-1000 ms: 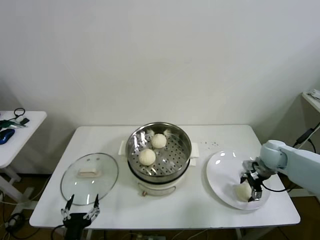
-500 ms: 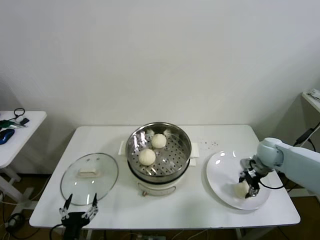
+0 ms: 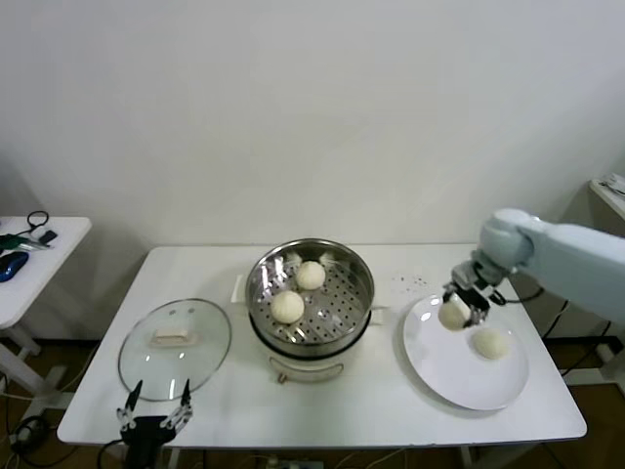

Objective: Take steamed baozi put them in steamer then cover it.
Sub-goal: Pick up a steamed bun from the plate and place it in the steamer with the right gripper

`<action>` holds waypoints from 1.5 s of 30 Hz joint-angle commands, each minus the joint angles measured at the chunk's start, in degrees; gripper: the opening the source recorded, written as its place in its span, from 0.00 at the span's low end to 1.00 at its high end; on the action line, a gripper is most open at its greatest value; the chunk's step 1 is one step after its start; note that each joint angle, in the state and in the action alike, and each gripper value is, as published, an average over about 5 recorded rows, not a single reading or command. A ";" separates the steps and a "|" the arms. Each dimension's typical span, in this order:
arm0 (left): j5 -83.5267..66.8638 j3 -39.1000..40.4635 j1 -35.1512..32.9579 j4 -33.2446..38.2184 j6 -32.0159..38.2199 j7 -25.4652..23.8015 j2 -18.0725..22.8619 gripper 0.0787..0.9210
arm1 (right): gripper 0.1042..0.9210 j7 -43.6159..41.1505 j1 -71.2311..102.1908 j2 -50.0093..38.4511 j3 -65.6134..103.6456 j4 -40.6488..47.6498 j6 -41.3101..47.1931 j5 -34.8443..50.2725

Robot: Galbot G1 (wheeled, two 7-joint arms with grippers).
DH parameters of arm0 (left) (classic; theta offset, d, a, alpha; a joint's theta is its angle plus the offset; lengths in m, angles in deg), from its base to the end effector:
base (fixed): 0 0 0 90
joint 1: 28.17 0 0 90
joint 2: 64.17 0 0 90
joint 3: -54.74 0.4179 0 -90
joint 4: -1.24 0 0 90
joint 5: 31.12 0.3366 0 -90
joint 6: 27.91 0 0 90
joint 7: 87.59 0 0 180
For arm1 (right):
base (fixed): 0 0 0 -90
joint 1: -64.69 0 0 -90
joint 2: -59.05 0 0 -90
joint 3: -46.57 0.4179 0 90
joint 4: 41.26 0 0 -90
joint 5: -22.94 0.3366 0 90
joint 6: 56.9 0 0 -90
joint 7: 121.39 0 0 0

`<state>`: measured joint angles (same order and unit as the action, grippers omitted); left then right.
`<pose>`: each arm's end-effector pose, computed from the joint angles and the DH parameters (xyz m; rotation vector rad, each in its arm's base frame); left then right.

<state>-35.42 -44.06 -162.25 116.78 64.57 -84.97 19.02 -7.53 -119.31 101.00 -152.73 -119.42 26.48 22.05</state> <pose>0.0310 0.0785 -0.3994 0.1634 -2.8672 -0.1717 0.5630 -0.1543 -0.0698 1.5617 -0.9128 1.8219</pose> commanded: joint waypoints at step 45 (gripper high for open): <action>-1.91 0.14 0.07 -2.01 1.38 -0.73 -1.04 0.88 | 0.69 -2.02 5.46 32.75 2.28 -2.17 -25.31 -13.00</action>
<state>-36.99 -43.99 -162.33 115.18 65.97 -85.77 17.92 -10.16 -115.64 132.68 -150.10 -121.68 1.61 9.22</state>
